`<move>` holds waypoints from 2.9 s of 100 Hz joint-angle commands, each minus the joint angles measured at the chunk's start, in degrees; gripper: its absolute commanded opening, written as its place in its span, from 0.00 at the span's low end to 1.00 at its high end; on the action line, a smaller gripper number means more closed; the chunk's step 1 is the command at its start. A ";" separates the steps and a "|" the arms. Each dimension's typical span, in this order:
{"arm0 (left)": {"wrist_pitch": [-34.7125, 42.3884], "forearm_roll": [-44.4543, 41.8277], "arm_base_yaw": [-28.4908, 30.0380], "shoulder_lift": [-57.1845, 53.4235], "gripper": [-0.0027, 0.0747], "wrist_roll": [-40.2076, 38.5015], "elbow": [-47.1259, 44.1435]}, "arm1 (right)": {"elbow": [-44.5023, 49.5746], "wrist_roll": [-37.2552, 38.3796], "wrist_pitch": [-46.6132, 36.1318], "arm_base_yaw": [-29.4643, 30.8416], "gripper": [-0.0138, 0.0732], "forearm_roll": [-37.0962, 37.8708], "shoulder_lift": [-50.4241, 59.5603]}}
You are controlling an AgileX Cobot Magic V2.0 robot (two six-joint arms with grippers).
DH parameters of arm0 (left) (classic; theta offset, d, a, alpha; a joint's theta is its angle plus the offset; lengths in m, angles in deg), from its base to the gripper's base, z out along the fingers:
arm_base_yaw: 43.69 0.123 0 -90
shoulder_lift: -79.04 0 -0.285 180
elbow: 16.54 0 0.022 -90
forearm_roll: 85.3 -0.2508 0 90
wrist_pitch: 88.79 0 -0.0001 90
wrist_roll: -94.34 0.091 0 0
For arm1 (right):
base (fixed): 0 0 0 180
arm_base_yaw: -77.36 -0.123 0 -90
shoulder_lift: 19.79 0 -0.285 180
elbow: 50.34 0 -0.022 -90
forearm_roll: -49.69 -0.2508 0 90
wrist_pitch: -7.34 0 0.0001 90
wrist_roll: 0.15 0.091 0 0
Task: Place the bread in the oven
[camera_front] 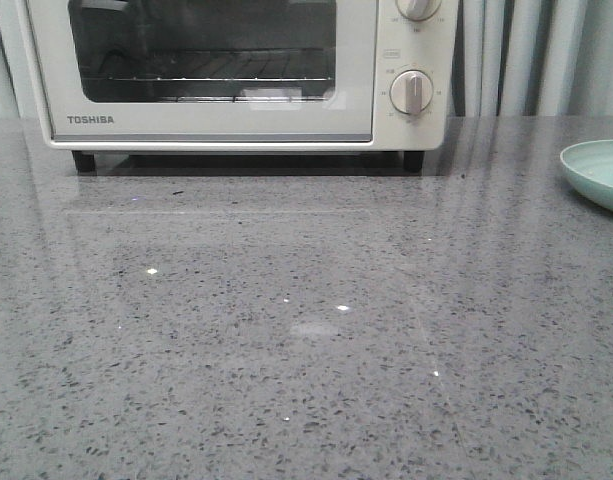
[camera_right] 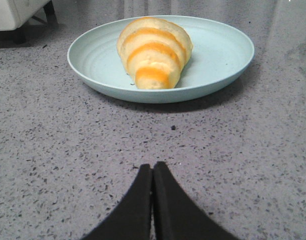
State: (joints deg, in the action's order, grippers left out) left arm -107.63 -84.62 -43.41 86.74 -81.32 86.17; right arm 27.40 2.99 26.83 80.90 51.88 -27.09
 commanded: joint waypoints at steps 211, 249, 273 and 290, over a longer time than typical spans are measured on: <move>18.40 3.01 -2.88 23.67 0.01 -12.38 36.71 | -31.16 4.71 6.02 0.31 0.10 -10.36 -12.98; 25.44 -0.68 -18.15 42.46 0.01 -11.88 46.02 | -42.67 2.55 13.39 0.31 0.10 -10.36 -27.70; 28.40 0.24 -23.08 55.67 0.01 -11.98 52.76 | -44.84 2.10 13.39 0.31 0.10 -10.36 -28.75; 27.05 0.51 -23.96 63.76 0.01 -12.09 58.43 | -44.84 2.10 14.34 0.31 0.10 -10.36 -28.75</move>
State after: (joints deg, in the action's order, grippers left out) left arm -84.18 -84.71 -66.47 147.94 -93.31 140.41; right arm -15.38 5.75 44.32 80.90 41.35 -55.10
